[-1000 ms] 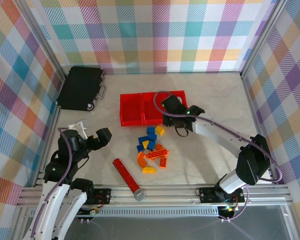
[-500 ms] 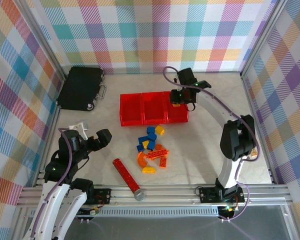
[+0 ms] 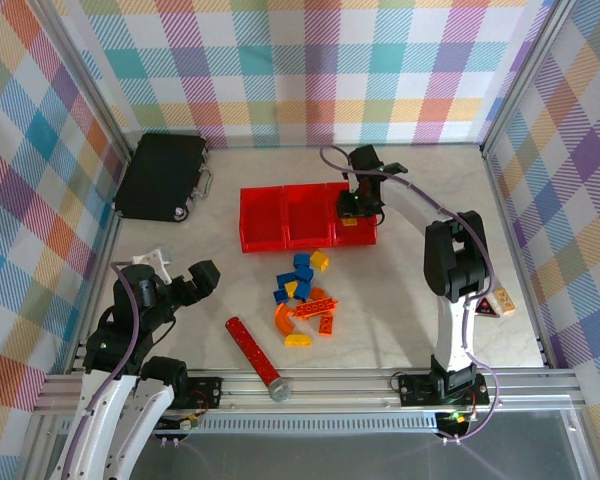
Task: Sort the legos into containers by color
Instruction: Place the lego in the container.
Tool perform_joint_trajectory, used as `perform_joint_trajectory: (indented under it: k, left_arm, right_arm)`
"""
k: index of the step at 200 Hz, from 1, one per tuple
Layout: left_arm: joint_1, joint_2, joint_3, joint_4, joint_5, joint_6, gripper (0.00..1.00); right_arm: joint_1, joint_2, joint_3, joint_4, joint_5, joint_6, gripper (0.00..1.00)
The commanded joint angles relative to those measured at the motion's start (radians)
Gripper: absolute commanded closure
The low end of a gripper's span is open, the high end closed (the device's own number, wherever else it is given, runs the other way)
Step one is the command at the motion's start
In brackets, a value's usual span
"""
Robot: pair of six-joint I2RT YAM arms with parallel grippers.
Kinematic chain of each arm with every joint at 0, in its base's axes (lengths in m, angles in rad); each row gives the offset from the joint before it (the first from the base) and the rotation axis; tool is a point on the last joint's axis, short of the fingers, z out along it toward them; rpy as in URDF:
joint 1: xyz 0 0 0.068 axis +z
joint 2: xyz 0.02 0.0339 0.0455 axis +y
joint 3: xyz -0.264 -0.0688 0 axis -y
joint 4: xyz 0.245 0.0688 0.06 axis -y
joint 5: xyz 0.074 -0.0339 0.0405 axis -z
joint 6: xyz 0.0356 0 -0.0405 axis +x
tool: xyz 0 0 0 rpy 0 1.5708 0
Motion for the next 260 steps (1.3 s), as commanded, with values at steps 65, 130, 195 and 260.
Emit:
perform_joint_trajectory:
  k: [65, 130, 195, 260]
  left_arm:
    - [-0.006, -0.01, 0.021, -0.041, -0.024, -0.024, 0.0]
    - [-0.006, 0.001, 0.025, -0.048, -0.011, -0.029, 0.0]
    - [-0.006, 0.005, 0.016, -0.033, 0.006, -0.031, 0.0]
    - [-0.006, -0.001, 0.019, -0.041, 0.008, -0.031, 0.0]
  right_arm:
    - [-0.011, 0.083, 0.129, -0.06, 0.009, 0.013, 0.53]
    - [-0.011, -0.085, 0.088, -0.136, 0.007, 0.077, 0.51]
    - [0.048, -0.42, -0.29, 0.052, -0.164, 0.1, 0.4]
    - [0.117, -0.479, -0.517, 0.153, -0.193, -0.046, 0.27]
